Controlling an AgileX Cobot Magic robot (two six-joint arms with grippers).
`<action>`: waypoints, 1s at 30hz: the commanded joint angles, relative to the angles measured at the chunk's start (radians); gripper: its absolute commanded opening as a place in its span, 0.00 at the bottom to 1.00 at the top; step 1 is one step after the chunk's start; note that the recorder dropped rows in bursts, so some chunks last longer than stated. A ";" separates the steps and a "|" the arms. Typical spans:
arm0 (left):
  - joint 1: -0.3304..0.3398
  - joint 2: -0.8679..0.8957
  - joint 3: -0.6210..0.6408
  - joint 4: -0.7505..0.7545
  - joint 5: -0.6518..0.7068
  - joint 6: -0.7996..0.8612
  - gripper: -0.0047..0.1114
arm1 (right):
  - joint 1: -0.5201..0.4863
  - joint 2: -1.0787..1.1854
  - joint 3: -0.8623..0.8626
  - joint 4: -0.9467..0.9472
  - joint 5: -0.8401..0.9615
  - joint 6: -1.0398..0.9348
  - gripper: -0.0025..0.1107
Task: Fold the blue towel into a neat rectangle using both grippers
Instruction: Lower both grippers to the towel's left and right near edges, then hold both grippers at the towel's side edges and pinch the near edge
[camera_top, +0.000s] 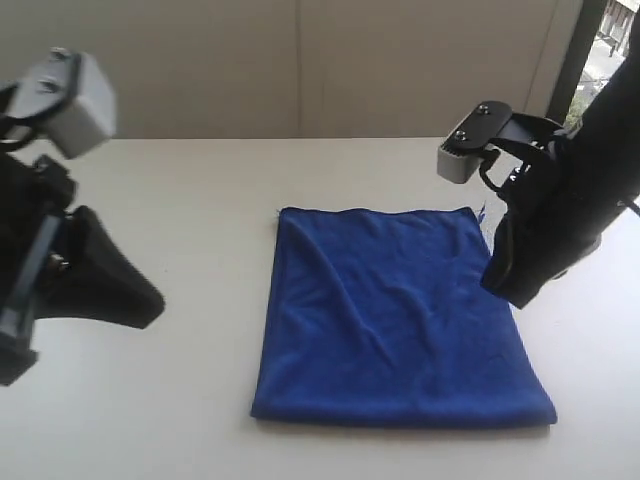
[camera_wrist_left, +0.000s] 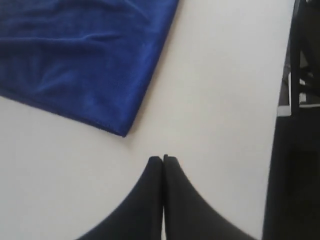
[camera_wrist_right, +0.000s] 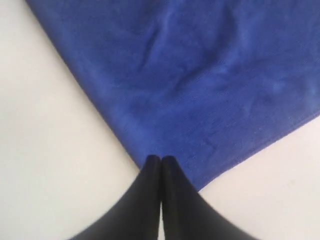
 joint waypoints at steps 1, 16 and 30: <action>-0.083 0.184 -0.065 0.042 -0.041 0.131 0.04 | -0.007 -0.028 0.021 0.003 0.075 -0.063 0.02; -0.174 0.567 -0.063 0.141 -0.399 0.346 0.42 | -0.007 -0.026 0.372 0.001 -0.368 -0.469 0.36; -0.174 0.672 -0.063 -0.003 -0.434 0.636 0.47 | -0.007 -0.011 0.523 -0.088 -0.586 -0.530 0.45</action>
